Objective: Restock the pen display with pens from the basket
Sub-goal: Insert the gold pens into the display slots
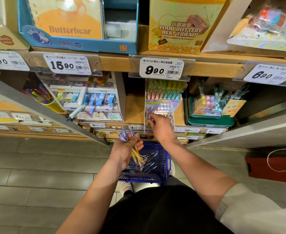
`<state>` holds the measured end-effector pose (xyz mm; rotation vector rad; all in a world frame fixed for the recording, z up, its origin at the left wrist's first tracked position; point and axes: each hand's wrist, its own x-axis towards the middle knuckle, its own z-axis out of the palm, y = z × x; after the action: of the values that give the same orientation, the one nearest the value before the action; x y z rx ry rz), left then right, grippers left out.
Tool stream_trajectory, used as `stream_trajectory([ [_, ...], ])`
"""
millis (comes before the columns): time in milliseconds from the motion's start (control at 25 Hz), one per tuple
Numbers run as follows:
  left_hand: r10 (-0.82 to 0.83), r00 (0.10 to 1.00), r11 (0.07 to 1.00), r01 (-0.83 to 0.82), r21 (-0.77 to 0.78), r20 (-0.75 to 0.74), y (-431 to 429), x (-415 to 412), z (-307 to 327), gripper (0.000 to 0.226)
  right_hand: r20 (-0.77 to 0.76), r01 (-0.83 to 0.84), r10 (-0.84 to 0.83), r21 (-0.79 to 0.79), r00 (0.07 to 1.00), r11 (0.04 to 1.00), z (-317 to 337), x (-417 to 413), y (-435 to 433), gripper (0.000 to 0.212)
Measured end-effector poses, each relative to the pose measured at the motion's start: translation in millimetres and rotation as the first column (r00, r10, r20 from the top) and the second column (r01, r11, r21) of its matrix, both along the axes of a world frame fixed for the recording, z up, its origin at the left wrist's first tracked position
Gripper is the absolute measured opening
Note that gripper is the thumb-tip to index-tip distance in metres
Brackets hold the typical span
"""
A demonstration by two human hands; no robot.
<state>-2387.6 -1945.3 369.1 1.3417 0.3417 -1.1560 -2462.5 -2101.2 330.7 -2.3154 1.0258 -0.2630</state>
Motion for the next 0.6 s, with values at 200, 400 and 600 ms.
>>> stream_trajectory([
  [200, 0.006, 1.0, 1.0, -0.006, -0.002, -0.004, 3, 1, 0, 0.004, -0.031, 0.08, -0.077, 0.094, 0.997, 0.992, -6, 6, 5, 0.017],
  [400, 0.003, 1.0, 1.0, -0.003, 0.009, -0.002, 4, 0, 0, 0.002, -0.11, 0.284, -0.271, 0.126, 0.956, 0.95, -2, 18, 11, 0.046],
  [600, 0.008, 1.0, 1.0, -0.008, -0.002, -0.008, 8, 1, 0, 0.004, -0.203, 0.357, -0.321, 0.182, 0.925, 0.916, 2, 30, 15, 0.052],
])
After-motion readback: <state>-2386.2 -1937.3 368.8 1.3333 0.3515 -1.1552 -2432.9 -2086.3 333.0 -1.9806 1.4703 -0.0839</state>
